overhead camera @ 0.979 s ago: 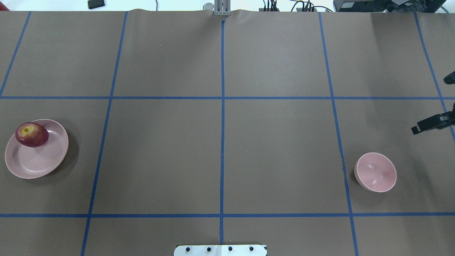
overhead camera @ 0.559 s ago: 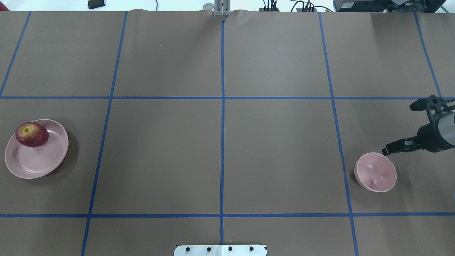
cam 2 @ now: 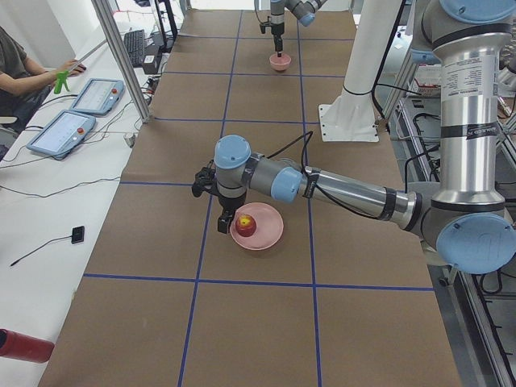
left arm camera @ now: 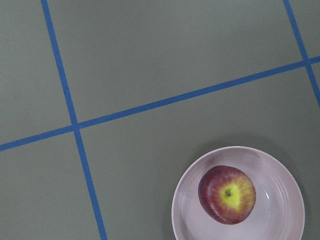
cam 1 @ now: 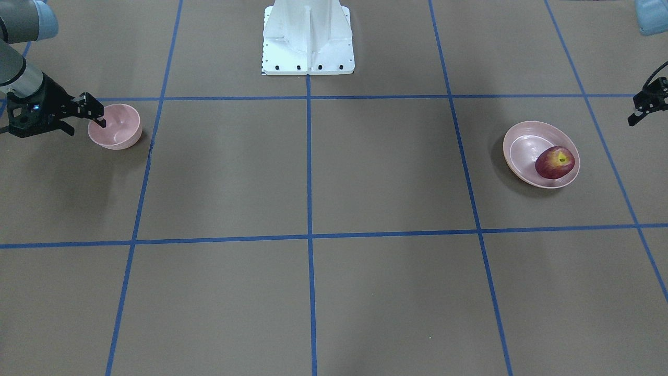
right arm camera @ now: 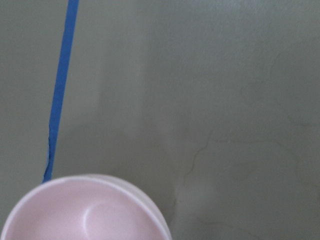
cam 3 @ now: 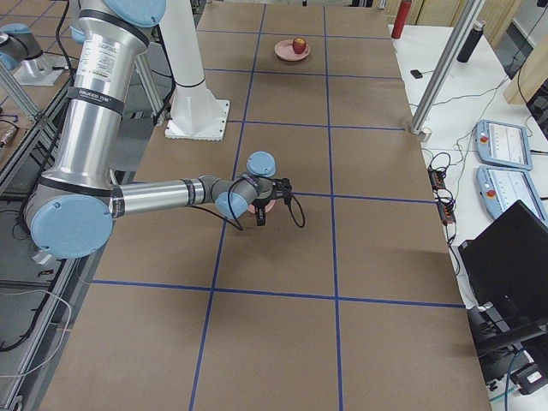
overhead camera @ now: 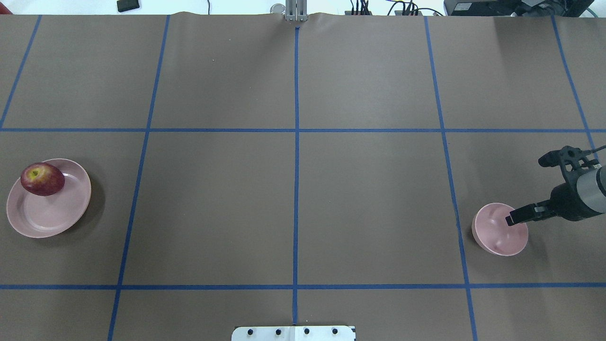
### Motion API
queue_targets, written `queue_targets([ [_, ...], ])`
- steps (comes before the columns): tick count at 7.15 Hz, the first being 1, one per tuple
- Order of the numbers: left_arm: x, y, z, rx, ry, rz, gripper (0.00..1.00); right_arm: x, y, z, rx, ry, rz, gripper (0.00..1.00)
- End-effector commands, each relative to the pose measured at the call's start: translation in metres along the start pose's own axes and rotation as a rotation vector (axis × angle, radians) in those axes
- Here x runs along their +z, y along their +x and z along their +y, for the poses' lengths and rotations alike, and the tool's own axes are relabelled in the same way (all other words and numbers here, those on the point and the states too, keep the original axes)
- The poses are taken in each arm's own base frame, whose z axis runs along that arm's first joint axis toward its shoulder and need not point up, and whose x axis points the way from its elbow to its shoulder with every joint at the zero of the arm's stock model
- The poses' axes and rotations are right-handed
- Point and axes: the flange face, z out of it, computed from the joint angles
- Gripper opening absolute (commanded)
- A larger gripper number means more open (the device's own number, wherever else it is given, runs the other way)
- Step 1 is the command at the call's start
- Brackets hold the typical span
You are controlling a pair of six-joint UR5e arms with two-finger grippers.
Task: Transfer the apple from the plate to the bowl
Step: 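Lower the right gripper onto the rim of the pink bowl and grasp it, then slide the pink bowl with the right gripper toward the table center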
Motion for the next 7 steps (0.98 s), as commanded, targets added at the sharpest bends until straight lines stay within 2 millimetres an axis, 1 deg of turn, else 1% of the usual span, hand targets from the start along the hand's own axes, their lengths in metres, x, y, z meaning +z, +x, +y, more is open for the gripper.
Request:
queue_targets([
  [1, 0.000, 0.000, 0.000, 0.002, 0.001, 0.000, 0.98, 0.001, 0.004, 0.005, 0.005, -0.009, 0.005, 0.00],
  [3, 0.000, 0.000, 0.000, -0.001, 0.000, 0.000, 0.98, -0.001, -0.002, 0.004, 0.009, -0.010, -0.009, 0.00],
  [4, 0.000, 0.000, 0.000, -0.001, 0.000, 0.000, 0.98, -0.018, -0.012, 0.000, 0.007, -0.011, -0.061, 0.00],
  [5, -0.001, 0.001, 0.000, 0.001, 0.002, 0.002, 0.98, -0.047, -0.022, -0.016, 0.027, -0.008, -0.149, 0.00],
  [6, -0.001, 0.001, 0.000, 0.001, 0.002, 0.002, 0.98, -0.058, -0.052, -0.062, 0.079, 0.008, -0.169, 0.00],
  [7, -0.002, 0.002, -0.001, 0.002, 0.004, 0.002, 0.98, -0.065, -0.112, -0.131, 0.108, 0.024, -0.146, 0.00],
])
